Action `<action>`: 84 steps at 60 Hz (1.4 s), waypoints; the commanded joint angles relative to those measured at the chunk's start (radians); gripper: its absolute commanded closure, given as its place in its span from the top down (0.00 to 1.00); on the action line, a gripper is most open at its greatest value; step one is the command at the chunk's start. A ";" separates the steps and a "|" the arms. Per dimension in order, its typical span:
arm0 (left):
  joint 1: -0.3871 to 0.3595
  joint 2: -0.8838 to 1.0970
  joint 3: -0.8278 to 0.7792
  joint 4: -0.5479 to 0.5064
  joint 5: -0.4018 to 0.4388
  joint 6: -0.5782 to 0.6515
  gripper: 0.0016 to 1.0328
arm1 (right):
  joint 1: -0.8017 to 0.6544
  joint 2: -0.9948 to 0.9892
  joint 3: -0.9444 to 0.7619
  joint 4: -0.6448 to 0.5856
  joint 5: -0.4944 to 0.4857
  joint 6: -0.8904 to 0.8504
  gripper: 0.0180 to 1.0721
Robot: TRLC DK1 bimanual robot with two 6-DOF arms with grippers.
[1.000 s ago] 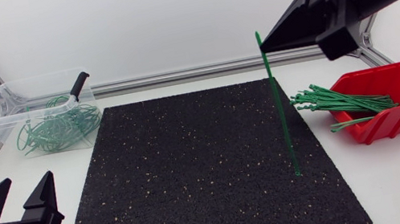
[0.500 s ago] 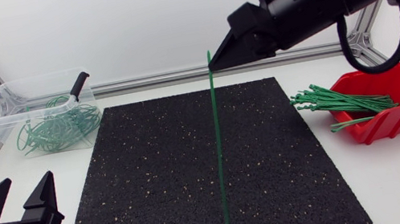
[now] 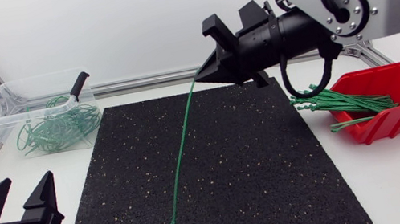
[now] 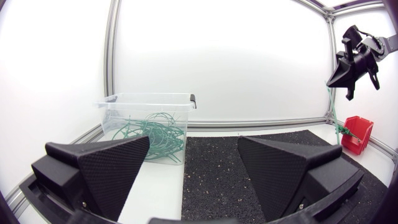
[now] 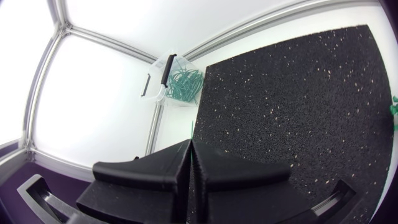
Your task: Take a green cable tie from the red box, thread the tail through the head to close it, then place it in the transparent bin on the left.
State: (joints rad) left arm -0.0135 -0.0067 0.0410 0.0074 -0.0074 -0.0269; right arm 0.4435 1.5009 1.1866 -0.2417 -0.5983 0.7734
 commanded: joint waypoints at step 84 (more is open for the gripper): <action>0.007 -0.003 -0.041 -0.014 0.007 -0.016 0.96 | 0.061 0.167 0.139 -0.545 0.313 -0.835 0.87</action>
State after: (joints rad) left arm -0.0132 -0.0067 0.0410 0.0074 -0.0074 -0.0269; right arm 0.4599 1.5860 1.2831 -0.7181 -0.3050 0.0822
